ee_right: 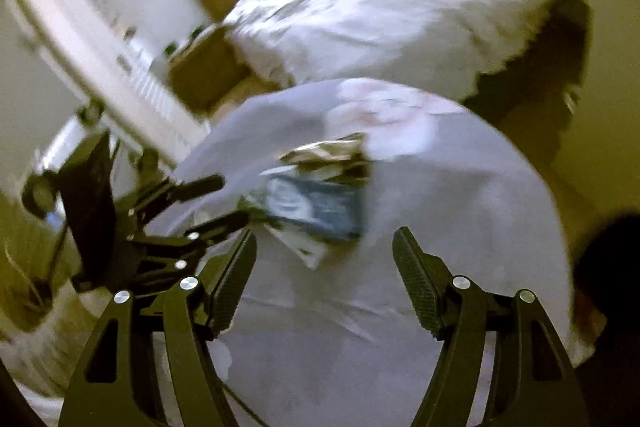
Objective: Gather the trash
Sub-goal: 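Grasp the green gum pack with the left tool while the right tool grasps the dark packet, then carry the gum pack and dark packet over the bin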
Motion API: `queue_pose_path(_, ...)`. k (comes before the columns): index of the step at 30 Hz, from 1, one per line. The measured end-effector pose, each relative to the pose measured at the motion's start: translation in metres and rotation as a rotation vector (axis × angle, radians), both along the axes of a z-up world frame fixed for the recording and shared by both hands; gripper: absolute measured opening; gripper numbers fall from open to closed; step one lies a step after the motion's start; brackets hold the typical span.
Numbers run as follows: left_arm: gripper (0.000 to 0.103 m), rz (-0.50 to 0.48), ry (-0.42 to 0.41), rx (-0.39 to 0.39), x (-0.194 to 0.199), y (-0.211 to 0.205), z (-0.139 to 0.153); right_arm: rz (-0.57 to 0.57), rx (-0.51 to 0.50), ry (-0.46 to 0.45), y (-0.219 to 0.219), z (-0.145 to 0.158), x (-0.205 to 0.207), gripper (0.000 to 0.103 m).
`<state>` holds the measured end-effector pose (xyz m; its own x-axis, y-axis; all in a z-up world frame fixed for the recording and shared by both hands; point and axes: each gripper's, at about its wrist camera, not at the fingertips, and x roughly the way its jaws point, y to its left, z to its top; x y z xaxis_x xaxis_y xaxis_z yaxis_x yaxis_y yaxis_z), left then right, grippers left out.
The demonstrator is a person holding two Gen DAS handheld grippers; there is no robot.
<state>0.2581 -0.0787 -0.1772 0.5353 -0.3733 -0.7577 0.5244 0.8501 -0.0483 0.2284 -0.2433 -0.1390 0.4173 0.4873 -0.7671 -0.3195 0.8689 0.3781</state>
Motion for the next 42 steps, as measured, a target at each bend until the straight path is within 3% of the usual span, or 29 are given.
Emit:
queue_pose_path(4,0.068,-0.064,-0.001,0.012,0.004,0.008,-0.007,0.075,-0.087,-0.032,0.044,-0.011,0.01,0.07)
queue_pose_path(8,0.068,-0.133,0.002,0.05,0.009,0.003,-0.015,0.069,-0.17,-0.056,0.051,-0.023,0.014,0.059)
queue_pose_path(11,0.069,-0.158,0.003,0.088,0.017,-0.004,-0.022,0.034,-0.152,-0.045,0.041,-0.029,0.022,0.046)
queue_pose_path(14,0.067,-0.156,0.008,0.075,0.025,-0.008,-0.021,-0.004,-0.122,-0.042,0.029,-0.03,0.029,0.04)
queue_pose_path(17,0.055,-0.162,0.013,0.09,0.029,-0.014,-0.025,-0.031,-0.1,-0.045,0.021,-0.03,0.032,0.038)
queue_pose_path(24,0.053,-0.145,0.005,0.06,0.03,-0.02,-0.021,-0.028,-0.101,-0.05,0.022,-0.029,0.031,0.033)
queue_pose_path(27,0.04,-0.16,-0.01,0.058,0.023,-0.022,-0.019,-0.039,-0.084,-0.058,0.018,-0.024,0.027,0.03)
queue_pose_path(29,0.037,-0.163,-0.014,0.043,0.019,-0.019,-0.017,-0.052,-0.056,-0.053,0.011,-0.019,0.026,0.028)
queue_pose_path(33,0.035,-0.132,-0.022,-0.004,0.007,-0.006,-0.009,-0.087,0.015,-0.034,-0.009,-0.008,0.021,0.025)
queue_pose_path(42,0.033,0.074,-0.029,-0.102,-0.026,0.04,0.015,-0.124,0.106,-0.039,-0.04,0.021,-0.007,0.024)
